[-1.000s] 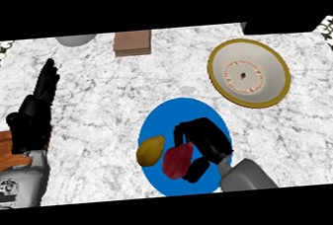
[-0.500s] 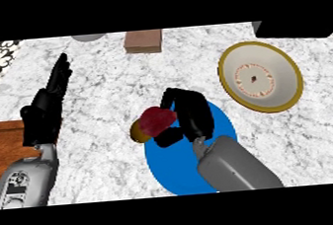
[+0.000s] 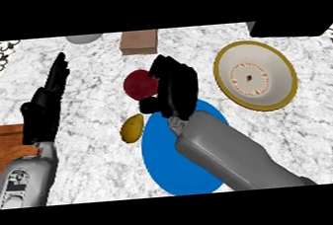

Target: Pick the pear from the plate and place it in the bowl

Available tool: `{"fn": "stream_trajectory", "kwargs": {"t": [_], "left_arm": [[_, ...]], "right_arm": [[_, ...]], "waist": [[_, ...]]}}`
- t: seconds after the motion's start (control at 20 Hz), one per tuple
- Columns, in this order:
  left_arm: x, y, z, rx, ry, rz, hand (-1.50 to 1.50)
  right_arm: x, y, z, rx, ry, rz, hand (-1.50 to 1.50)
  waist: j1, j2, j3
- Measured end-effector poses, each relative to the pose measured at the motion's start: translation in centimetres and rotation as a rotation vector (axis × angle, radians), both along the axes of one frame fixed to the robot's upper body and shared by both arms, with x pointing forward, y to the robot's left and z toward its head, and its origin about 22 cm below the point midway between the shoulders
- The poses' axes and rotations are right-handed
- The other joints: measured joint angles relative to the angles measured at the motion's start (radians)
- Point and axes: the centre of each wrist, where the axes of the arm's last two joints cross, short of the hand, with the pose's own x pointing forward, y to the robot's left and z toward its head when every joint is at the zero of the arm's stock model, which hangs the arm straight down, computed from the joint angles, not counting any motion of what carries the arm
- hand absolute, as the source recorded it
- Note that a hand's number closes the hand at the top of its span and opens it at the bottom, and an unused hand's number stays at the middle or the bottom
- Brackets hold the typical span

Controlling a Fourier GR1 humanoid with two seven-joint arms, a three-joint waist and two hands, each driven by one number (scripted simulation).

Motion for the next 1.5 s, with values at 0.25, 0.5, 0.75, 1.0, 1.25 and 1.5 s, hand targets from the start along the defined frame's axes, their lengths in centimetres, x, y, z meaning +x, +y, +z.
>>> {"fn": "stream_trajectory", "kwargs": {"t": [0.25,0.5,0.75,1.0,1.25,1.5], "left_arm": [[-0.1,0.5,0.0,0.0,-0.005,0.028,0.0],[-0.6,1.1,0.0,0.004,-0.002,0.045,0.0],[-1.0,1.4,-0.3,-0.007,-0.002,0.064,0.0],[-1.3,1.8,-0.1,0.004,-0.002,0.058,0.0],[-1.1,1.9,0.3,0.001,0.002,0.063,0.0],[-0.8,2.1,0.4,0.001,-0.003,0.06,0.0]], "right_arm": [[1.8,0.0,1.0,-0.007,-0.072,-0.07,1.5],[3.7,-1.6,0.5,0.034,-0.134,-0.159,1.5],[5.7,-5.1,-0.5,0.083,-0.167,-0.27,1.5],[7.7,-10.0,-2.1,0.022,-0.196,-0.376,1.5],[9.0,-15.5,-4.4,-0.105,-0.177,-0.474,1.5],[10.2,-19.5,-5.9,-0.195,-0.14,-0.548,1.5]], "waist": [[-0.026,0.0,0.001],[-0.045,0.001,0.002],[-0.06,0.002,0.003],[-0.064,0.002,0.003],[-0.063,0.004,0.003],[-0.055,0.008,0.003]]}}
